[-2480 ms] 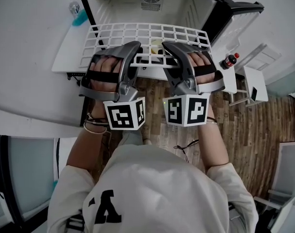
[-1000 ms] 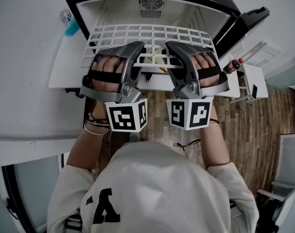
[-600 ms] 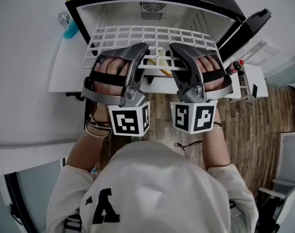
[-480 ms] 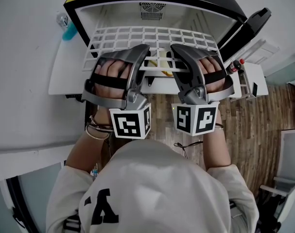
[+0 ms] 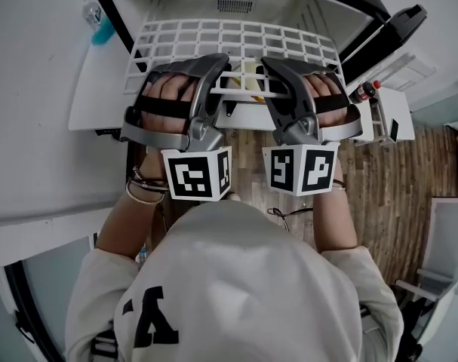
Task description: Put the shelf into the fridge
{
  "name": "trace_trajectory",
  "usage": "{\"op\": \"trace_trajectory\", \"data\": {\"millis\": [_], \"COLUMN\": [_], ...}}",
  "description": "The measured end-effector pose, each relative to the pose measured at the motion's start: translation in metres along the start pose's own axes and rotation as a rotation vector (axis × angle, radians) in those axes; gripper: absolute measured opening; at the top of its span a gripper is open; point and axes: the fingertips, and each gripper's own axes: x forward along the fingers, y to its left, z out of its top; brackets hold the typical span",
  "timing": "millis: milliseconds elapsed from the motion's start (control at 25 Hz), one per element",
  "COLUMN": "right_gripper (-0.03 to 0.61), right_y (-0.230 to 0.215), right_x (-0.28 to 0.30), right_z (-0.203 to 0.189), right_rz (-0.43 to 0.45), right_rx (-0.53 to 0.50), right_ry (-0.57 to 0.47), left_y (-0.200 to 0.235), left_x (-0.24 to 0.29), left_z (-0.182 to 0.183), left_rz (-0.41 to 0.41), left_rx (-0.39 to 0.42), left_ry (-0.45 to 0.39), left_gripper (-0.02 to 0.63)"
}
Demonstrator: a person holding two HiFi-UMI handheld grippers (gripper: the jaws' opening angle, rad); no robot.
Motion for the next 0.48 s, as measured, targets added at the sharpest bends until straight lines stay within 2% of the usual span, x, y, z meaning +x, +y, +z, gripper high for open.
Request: {"op": "trace_trajectory", "data": {"millis": [480], "right_gripper": [0.087], "right_y": [0.0071], "right_x": [0.0037], "right_z": [-0.001], "right_rz": [-0.019], "right_rx": [-0.017], "right_ry": [-0.007], "left_y": [-0.0055], "left_x": [0.0036], "left_z": [-0.0041], "left_rz": [-0.011], "left_rx": [-0.035], "left_ry": [0.022], "left_gripper": [0.084]}}
